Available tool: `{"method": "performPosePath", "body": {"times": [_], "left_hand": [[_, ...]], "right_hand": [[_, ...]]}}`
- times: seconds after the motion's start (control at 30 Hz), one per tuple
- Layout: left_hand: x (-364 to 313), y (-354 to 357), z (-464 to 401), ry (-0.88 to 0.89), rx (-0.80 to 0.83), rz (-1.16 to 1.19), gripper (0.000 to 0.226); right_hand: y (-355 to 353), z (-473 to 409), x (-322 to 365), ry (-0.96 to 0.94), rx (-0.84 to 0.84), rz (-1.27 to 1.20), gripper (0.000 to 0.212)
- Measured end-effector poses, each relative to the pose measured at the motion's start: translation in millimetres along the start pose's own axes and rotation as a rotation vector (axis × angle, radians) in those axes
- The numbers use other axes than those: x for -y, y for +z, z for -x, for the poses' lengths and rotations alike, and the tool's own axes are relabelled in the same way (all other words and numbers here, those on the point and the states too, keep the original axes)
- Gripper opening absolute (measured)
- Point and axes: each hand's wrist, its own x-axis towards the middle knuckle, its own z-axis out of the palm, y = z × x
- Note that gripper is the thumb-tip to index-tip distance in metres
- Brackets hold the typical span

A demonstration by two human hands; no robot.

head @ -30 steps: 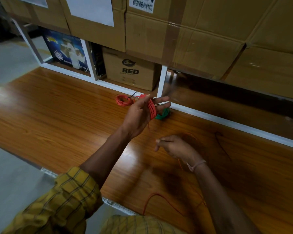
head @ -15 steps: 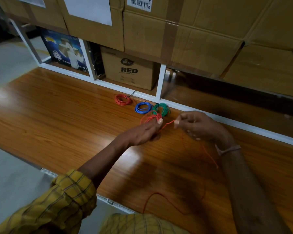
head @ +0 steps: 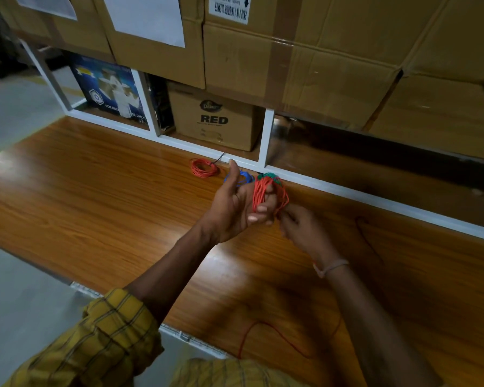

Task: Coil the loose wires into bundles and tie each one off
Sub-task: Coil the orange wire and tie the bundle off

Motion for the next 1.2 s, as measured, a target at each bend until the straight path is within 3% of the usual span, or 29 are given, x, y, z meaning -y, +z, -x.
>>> {"method": "performPosePath", "body": {"times": [0.17,0.27,0.4,0.53,0.7,0.83,0.97,1.2], "left_hand": [[0.9,-5.0,-15.1,0.136,-0.332,0.066,0.095],[-5.8,-16.8,-21.7,0.175,-0.503,-0.102,0.112],[2.2,-24.4,-21.2,0.104,-0.55,-0.476,0.111],[9.6,-28.6,-14.4,-0.054,-0.484,-0.766,0.112],[7.4,-15.5,1.1,-0.21,-0.192,-0.899,0.116],[6.1,4.9,13.4,-0.196,-0.038,-0.695,0.108],[3.7,11.3,13.4,-0.202,0.106,-0.525,0.107],[-14.1,16.0,10.6,-0.04,0.056,-0.226,0.109]], "right_hand": [[15.2,23.7,13.5,0.063,0.216,0.09,0.014],[12.2,37.0,21.2,0.09,0.356,0.134,0.017],[-9.0,42.0,42.7,0.104,0.43,0.108,0.018],[-41.0,43.4,70.5,0.041,0.471,0.177,0.014],[-78.9,26.6,82.3,-0.095,0.244,0.054,0.012],[-82.3,-3.5,51.8,-0.134,-0.028,-0.02,0.012],[-58.7,-20.5,18.0,-0.11,-0.169,-0.076,0.015],[1.5,-8.8,-24.0,0.06,-0.115,-0.083,0.02]]}}
